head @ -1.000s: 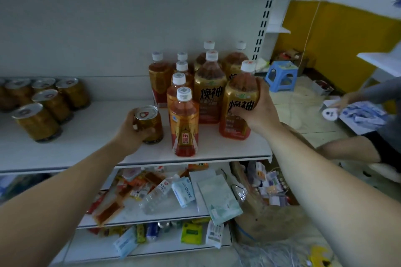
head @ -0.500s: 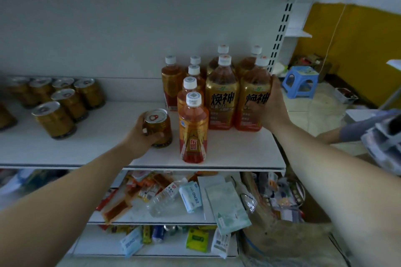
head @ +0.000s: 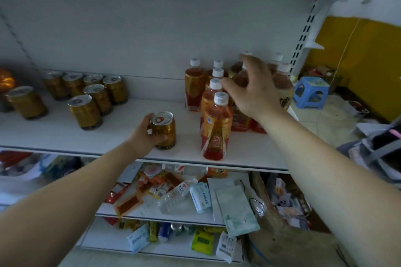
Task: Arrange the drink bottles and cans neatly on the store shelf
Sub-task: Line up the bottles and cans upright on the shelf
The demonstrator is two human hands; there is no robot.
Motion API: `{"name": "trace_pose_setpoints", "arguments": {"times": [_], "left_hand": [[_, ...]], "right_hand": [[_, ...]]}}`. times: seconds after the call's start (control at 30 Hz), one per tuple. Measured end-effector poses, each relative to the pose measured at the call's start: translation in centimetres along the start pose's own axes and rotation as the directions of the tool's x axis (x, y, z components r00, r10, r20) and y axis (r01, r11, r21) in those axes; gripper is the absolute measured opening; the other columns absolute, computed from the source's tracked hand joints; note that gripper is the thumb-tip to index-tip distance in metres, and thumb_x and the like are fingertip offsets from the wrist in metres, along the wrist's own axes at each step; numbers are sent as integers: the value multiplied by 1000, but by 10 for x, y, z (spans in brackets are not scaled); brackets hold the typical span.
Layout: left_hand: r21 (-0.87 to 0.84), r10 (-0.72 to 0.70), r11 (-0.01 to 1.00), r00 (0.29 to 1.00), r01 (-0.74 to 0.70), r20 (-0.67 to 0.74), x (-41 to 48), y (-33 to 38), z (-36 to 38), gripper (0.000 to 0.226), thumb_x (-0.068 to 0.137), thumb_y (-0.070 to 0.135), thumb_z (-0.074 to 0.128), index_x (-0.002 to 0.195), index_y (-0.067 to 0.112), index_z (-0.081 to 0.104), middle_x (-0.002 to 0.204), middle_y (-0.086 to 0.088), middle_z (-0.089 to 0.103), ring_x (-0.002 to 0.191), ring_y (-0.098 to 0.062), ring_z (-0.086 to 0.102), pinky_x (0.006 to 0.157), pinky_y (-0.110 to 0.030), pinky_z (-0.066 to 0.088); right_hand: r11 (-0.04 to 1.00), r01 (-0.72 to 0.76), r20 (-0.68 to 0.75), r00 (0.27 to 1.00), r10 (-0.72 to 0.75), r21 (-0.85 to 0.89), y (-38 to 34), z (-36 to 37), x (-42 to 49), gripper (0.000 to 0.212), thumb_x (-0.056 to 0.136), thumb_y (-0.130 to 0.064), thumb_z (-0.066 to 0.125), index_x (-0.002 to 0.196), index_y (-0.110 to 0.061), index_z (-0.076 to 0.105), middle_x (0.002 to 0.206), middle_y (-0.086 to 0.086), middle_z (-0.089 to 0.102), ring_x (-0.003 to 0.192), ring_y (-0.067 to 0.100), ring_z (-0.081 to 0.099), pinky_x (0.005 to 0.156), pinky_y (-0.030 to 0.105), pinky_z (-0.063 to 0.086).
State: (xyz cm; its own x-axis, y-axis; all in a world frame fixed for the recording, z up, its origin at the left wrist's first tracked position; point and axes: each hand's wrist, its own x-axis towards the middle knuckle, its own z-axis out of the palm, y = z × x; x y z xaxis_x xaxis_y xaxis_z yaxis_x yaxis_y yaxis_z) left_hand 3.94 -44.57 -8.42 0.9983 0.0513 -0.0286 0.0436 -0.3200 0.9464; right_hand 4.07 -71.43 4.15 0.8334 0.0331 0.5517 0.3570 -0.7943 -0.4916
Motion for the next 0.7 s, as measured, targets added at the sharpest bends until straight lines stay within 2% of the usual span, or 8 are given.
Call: {"name": "trace_pose_setpoints", "arguments": {"times": [0.13, 0.23, 0.3, 0.37, 0.47, 0.53, 0.6, 0.7], "left_hand": [[26, -24, 999, 1000, 24, -17, -12, -14, -49, 73, 79, -8, 68, 141, 7, 32, 119, -5, 48, 112, -19, 47, 88, -33, 43], [81, -55, 995, 998, 56, -7, -19, -28, -101, 78, 78, 0, 72, 143, 13, 31, 126, -5, 50, 117, -25, 51, 96, -44, 47], [56, -80, 995, 997, 79, 19, -21, -40, -136, 78, 78, -1, 72, 143, 16, 31, 125, -4, 51, 112, -25, 55, 89, -42, 51], [50, -89, 995, 995, 86, 50, -23, -50, -169, 74, 80, -4, 69, 139, 23, 33, 118, 3, 53, 101, -17, 59, 75, -28, 51], [78, -108, 992, 989, 101, 98, -21, -64, -220, 68, 80, -4, 69, 127, 32, 35, 107, 14, 52, 91, -4, 58, 62, -17, 48], [81, -125, 990, 986, 116, 112, -18, -73, -251, 69, 79, -4, 69, 127, 32, 36, 111, 12, 52, 93, -2, 56, 65, -19, 50], [62, -143, 989, 984, 137, 107, -12, -83, -277, 72, 79, -3, 69, 131, 32, 34, 114, 11, 52, 100, -8, 56, 74, -28, 53], [22, -129, 992, 990, 127, 65, 0, -94, -303, 70, 81, -5, 66, 134, 26, 34, 112, 10, 51, 111, -19, 53, 71, -23, 48]], "right_hand": [[984, 179, 147, 974, -175, -14, -77, 35, -1, 69, 89, -50, 60, 144, -15, 41, 150, 7, 39, 141, 23, 29, 116, 35, 22], [983, 185, 266, 947, -178, -2, -119, 80, -1, 71, 89, -50, 60, 147, -16, 37, 151, 6, 37, 141, 22, 28, 114, 30, 20], [991, 131, 366, 923, -115, -19, -135, 120, -4, 73, 89, -52, 58, 148, -15, 35, 152, 7, 36, 141, 23, 29, 114, 31, 22], [996, 35, 475, 880, 6, -79, -143, 163, -11, 77, 89, -57, 56, 149, -15, 33, 153, 8, 35, 141, 25, 30, 113, 34, 26], [974, -79, 616, 763, 196, -212, -145, 221, -25, 82, 89, -64, 51, 152, -17, 26, 157, 8, 29, 142, 27, 28, 113, 38, 28], [951, -78, 662, 701, 266, -299, -148, 254, -34, 83, 88, -70, 44, 153, -22, 23, 159, 5, 25, 143, 27, 26, 114, 42, 26], [925, -93, 659, 676, 331, -369, -156, 279, -38, 79, 88, -73, 37, 152, -29, 22, 159, 3, 21, 144, 29, 20, 116, 51, 18], [878, -127, 620, 661, 422, -462, -168, 301, -42, 75, 87, -75, 27, 150, -36, 18, 161, 3, 10, 146, 34, 7, 115, 62, 3]]}}
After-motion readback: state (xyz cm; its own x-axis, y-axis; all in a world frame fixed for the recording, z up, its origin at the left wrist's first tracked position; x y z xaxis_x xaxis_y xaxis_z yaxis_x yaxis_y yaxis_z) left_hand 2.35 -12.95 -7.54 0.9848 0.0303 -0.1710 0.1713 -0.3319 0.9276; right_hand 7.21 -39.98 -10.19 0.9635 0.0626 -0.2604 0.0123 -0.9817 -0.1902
